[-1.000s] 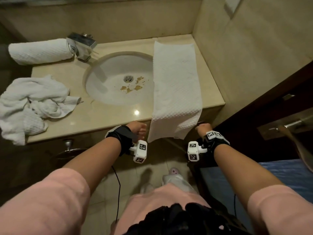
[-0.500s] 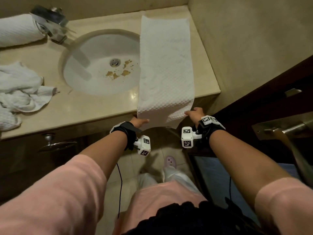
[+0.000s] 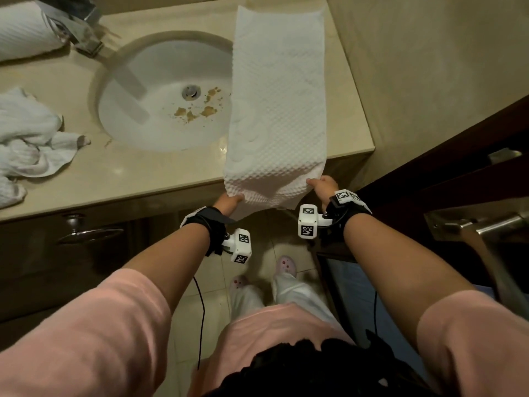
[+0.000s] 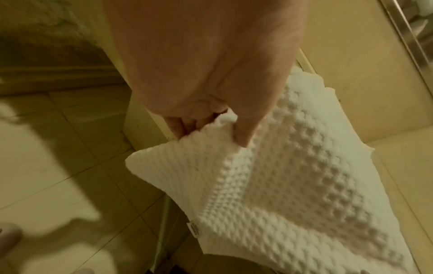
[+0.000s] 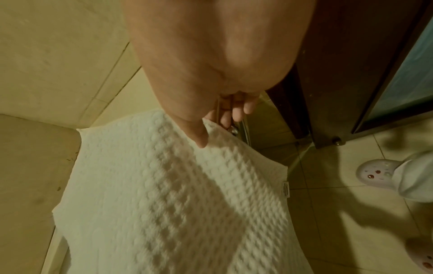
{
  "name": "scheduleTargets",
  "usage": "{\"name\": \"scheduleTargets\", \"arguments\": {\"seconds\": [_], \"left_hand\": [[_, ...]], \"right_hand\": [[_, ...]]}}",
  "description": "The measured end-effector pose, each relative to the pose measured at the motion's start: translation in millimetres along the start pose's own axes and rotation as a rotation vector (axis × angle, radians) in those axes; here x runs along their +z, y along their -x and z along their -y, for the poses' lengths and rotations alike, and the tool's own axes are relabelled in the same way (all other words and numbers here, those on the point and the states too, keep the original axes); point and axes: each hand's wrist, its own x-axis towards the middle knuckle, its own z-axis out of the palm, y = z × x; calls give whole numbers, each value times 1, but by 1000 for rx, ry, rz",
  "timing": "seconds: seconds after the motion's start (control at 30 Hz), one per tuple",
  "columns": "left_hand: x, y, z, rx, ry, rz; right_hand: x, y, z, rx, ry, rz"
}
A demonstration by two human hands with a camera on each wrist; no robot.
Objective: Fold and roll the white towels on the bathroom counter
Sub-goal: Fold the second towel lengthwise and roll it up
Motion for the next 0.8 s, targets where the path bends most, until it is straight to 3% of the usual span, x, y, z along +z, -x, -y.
{"name": "scheduleTargets", "arguments": {"seconds": [0.1,0.33,0.57,0.8], "left_hand": [[7,48,-21,-24,88,52],[8,90,-22,6,271,195],[0,109,-18,-72,487,330],[-7,122,-19,-128,652,445]], "right_hand": [[-1,-1,-5,1,4,24],[3,22,-23,101,-67,79],[11,63,-70,196,-312,308],[1,104,-99,242,-468,435]]}}
